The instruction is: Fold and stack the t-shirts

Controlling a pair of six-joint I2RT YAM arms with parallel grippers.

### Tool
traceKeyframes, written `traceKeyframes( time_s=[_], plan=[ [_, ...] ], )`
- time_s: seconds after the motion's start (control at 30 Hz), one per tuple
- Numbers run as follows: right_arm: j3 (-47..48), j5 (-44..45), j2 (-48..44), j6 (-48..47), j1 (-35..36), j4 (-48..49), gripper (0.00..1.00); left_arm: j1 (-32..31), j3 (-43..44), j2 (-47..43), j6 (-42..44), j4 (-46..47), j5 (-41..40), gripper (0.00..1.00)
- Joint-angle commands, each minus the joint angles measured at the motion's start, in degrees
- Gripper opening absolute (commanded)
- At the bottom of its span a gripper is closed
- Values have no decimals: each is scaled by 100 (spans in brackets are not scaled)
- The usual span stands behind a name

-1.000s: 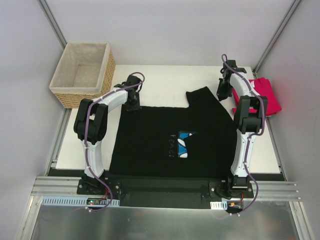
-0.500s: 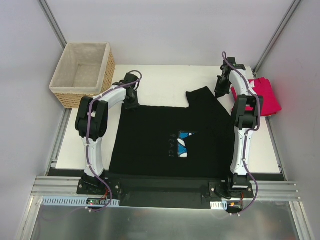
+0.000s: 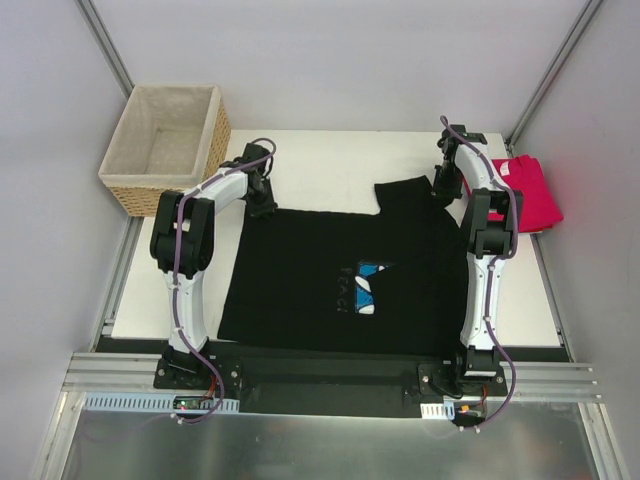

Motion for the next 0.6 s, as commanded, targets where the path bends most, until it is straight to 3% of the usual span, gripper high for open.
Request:
traceKeyframes(
  time_s=[0.0,0.27,0.43,0.47,0.57],
  plan=[
    [-73,1063,-1,-226,-25,-354,1,200,-132,171,-265,-580,-50,0],
    [-335,1135,-361,-226,-192,93,1,244,-246,-190,-212,-712,20,0],
    [-984,539,-1219,-147,-183,857,1,235,-396,-357,-159,-703,187,0],
    [-1222,320,-1423,-164,-192,1459,2,235,-422,-392,-133,-695,266,0],
    [-2364,-611,-2354,-60,-244,2909,18,235,-501,-532,-45,-677,310,0]
  ],
)
